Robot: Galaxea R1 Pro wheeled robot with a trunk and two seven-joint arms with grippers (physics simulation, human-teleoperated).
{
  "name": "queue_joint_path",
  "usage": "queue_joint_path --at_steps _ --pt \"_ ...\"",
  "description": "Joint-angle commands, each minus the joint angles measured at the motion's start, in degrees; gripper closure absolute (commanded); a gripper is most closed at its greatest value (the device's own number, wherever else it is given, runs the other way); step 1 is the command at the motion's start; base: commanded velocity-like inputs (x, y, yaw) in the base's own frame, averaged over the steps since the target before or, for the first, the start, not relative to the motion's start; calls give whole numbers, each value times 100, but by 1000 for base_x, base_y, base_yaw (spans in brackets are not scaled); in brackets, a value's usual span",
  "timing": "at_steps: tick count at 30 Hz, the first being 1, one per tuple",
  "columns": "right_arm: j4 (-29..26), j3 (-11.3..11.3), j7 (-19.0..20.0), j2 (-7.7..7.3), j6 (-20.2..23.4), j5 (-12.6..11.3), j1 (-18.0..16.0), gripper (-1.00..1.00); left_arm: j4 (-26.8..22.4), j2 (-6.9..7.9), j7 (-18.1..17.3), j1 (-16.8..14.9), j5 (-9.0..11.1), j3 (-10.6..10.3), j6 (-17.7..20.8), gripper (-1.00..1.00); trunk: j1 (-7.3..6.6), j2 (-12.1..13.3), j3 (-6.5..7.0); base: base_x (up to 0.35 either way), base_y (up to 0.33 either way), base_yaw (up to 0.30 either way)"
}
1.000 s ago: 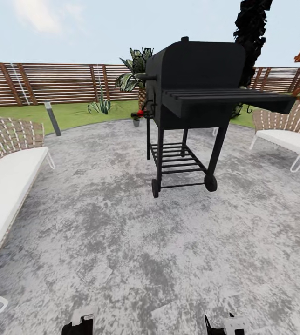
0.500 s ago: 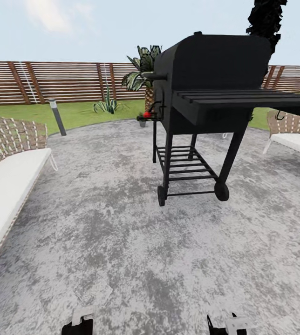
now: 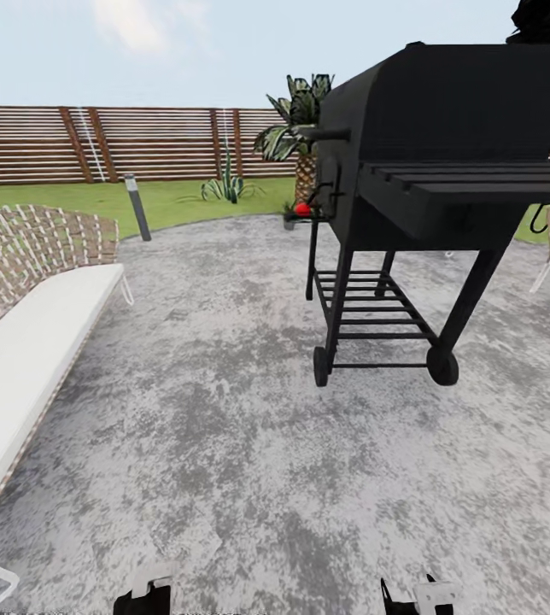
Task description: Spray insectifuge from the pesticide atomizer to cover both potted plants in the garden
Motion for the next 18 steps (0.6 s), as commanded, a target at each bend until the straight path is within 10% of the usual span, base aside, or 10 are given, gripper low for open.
queue_joint_path --at_steps 1,18 --pt "-3 54 -36 -1 -8 -23 0 -100 5 3 18 -4 49 -34 -19 100 -1 -2 -11 51 17 210" --pt "-5 58 -36 7 -8 -23 0 -100 5 5 22 -4 49 -29 -3 100 -1 -2 -113 233 196 181"
